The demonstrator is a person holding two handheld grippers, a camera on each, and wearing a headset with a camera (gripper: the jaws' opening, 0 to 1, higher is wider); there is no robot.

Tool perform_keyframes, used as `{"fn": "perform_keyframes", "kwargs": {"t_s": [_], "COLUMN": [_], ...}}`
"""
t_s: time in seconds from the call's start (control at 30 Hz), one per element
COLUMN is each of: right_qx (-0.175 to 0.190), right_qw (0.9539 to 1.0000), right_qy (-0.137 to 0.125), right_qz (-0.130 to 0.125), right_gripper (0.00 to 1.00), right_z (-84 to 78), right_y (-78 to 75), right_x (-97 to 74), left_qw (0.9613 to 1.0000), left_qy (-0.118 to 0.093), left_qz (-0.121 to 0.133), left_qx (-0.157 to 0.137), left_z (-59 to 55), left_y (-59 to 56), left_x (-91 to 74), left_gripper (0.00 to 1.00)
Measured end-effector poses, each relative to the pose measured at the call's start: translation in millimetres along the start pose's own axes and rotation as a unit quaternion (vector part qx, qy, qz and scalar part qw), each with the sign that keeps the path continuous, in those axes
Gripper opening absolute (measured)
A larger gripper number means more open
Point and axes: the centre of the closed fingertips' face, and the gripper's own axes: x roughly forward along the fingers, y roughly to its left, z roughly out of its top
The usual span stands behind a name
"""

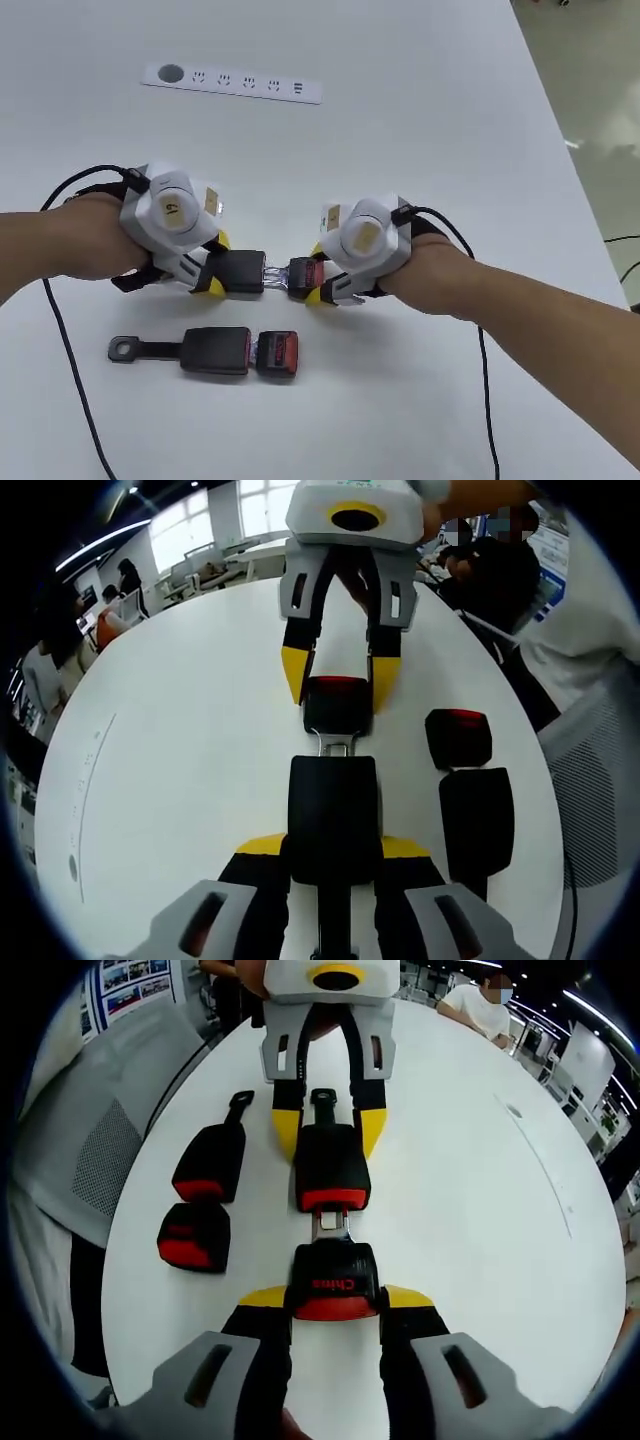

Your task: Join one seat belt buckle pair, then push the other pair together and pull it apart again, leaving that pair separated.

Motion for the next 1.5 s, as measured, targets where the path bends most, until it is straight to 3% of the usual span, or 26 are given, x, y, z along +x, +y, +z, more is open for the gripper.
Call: {"fn": "perform_keyframes", "kwargs": {"t_s": [0.5,0.9,1.5], "right_qx": [-0.005,-0.003,0.001], "right_qw": [0.9999,0.9999,1.0], "right_qy": [-0.001,-0.003,-0.002], "right_qz": [0.012,0.011,0.009], "right_gripper": [0.3,0.29,0.3], "right_z": [4.5,18.2,15.5], "right_y": [-3.6,-1.5,0.9], "right_x": [4.8,12.2,13.3], "left_qw": [0.9999,0.9999,0.9999], "left_qy": [-0.009,-0.011,-0.007], "left_qz": [-0.005,-0.005,-0.007], "left_qx": [0.003,0.003,0.004], "left_z": [0.4,0.6,0.9], "left_y": [-1.6,-2.4,-3.7], "left_x": [0.4,0.6,0.8], "left_gripper": [0.31,0.31,0.31]}}
